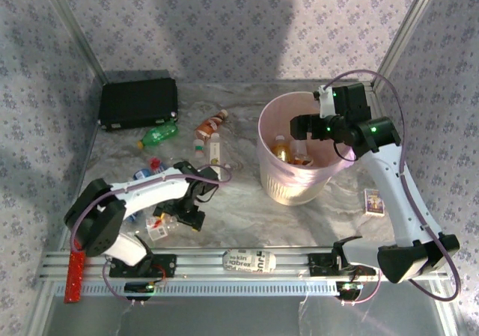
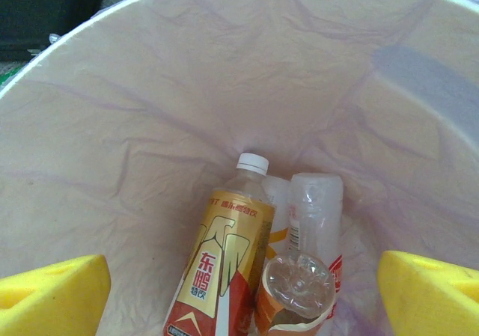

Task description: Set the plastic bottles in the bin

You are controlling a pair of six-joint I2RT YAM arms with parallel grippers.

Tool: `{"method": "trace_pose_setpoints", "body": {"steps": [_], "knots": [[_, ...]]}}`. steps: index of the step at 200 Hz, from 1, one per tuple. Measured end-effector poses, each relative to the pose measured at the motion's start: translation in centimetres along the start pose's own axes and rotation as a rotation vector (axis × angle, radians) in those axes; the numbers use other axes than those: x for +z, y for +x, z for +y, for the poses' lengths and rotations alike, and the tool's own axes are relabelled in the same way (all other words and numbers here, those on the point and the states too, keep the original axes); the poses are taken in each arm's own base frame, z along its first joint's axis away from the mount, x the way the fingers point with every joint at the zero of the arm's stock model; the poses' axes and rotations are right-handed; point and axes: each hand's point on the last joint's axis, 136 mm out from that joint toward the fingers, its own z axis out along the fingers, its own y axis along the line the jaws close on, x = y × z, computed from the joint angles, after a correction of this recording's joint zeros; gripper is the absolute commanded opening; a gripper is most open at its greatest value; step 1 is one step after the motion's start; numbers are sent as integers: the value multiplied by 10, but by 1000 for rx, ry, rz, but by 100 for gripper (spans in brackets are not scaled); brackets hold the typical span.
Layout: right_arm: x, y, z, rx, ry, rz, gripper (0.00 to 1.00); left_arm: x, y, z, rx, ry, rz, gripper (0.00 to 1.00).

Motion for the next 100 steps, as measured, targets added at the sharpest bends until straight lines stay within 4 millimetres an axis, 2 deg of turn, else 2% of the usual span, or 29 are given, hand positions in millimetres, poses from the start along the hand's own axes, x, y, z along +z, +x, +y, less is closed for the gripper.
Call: {"method": "trace_pose_setpoints", "body": {"steps": [24,49,77,100], "knots": [[-2,0,0,-1,3,-5,94,2,-11,0,36,-36,-12,98],[-4,-1,-1,-1,9,-10,94,5,-45,-26,41,53,-109,93],[-4,-1,-1,-1,10,-11,93,-8,-75,-43,56,111,-214,87],[-4,0,-1,-1,10,-9,94,-17,-88,-50,62,138,-266,79]]}}
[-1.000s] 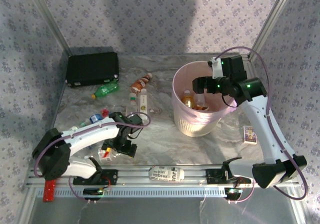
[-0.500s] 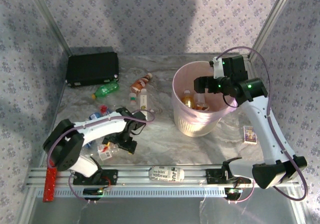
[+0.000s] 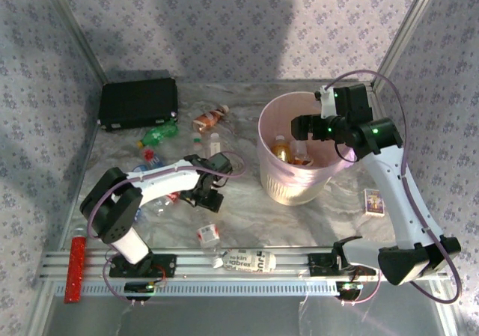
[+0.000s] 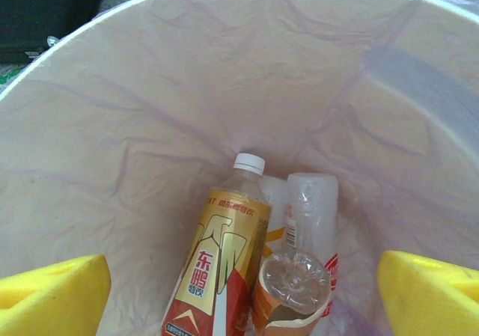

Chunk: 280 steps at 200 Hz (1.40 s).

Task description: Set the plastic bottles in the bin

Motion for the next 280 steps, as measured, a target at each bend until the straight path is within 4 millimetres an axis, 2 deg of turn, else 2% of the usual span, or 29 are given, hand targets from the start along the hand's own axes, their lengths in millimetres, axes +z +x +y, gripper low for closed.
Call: {"method": "trace_pose_setpoints", "body": {"steps": [15,31,41,60,73,110,131,165,184,201,234,262,280], "knots": [[0,0,-1,0,4,-1,93,-1,-4,-2,1,8,-15,74],[0,0,-1,0,7,0,93,-1,-6,-4,-1,17,-23,74],[0,1,-1,0,7,2,93,-1,-6,-5,-3,24,-22,80],[-1,2,-2,1,10,9,93,-4,-7,-6,-26,32,-27,99],[-2,2,-2,0,13,10,93,-11,-8,-4,-53,34,-46,100],[-3,2,-2,-3,16,9,93,-49,-15,2,-198,101,-169,100],[-3,2,-2,-3,16,10,93,-49,-7,2,-286,141,-182,99],[-3,3,-3,-5,18,17,93,-21,26,4,-372,131,-93,94],[-3,3,-3,-5,17,16,93,-10,37,0,-402,139,-64,84],[-3,3,-3,-5,16,16,93,-8,38,-5,-417,158,-61,74],[-3,3,-2,-5,16,15,93,-14,30,-9,-449,202,-97,60],[-8,-4,1,-8,4,-5,93,-25,24,-6,-467,231,-131,60],[-12,-8,9,-16,-26,-19,93,-43,13,0,-479,255,-170,61]]}}
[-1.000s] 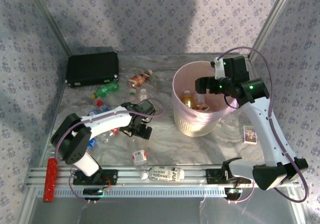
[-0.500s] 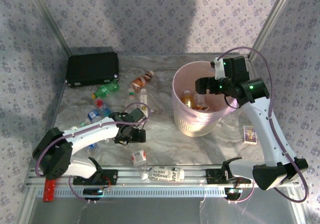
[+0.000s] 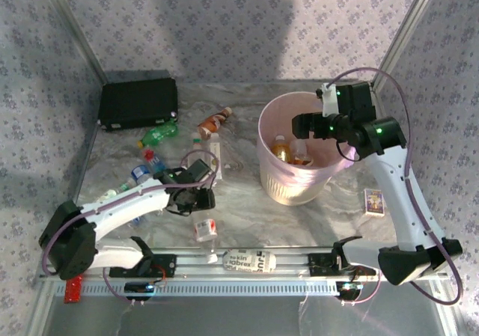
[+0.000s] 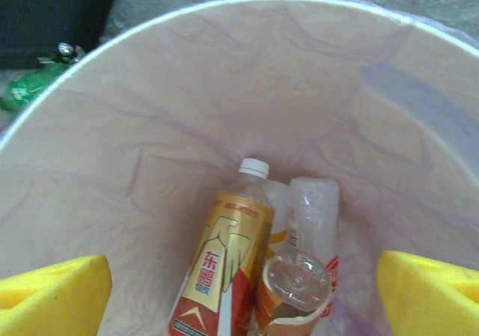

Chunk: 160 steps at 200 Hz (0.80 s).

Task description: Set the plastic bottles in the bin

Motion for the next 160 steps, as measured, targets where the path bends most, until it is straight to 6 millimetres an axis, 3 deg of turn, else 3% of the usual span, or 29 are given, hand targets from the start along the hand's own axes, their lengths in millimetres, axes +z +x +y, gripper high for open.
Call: {"method": "trace_pose_setpoints", "body": {"steps": [21,49,94,127,160], "knots": [[-5,-5,20,-21,-76,-10,93,-32,-30,-17,-10,82,-79,61],[-15,-15,59,-73,-204,-32,93,-89,-82,-34,-28,212,-233,61],[-27,-28,141,-207,-413,-46,92,-172,-149,-55,-17,376,-456,62],[-17,-26,192,-280,-516,-12,92,-217,-176,-79,22,482,-553,61],[5,-23,226,-320,-559,35,92,-227,-182,-97,55,560,-561,60]]}}
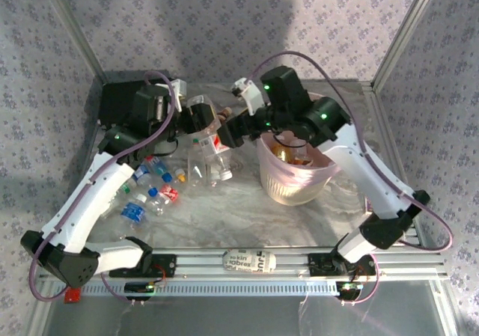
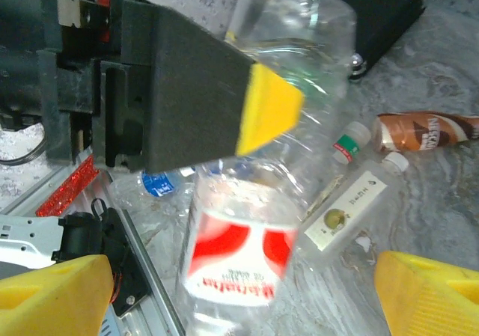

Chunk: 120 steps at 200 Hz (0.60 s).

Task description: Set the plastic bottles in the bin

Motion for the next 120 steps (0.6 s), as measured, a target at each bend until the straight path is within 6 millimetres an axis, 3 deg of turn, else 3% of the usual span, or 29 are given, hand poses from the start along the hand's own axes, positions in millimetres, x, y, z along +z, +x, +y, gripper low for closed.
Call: {"method": "trace_pose_setpoints", "body": {"steps": [41,64,102,120], "knots": [[38,2,-7,17,-3,53,89,-2,-6,-10,5,36,-13,60],[53,3,-11,31,-3,69,81,-4,-13,-15,5,55,-37,60],[58,2,-9,52,-21,68,61,-4,-18,-16,-2,57,-64,61],[58,-1,-8,50,-25,59,57,-5,-22,-16,-3,60,-88,66]]}}
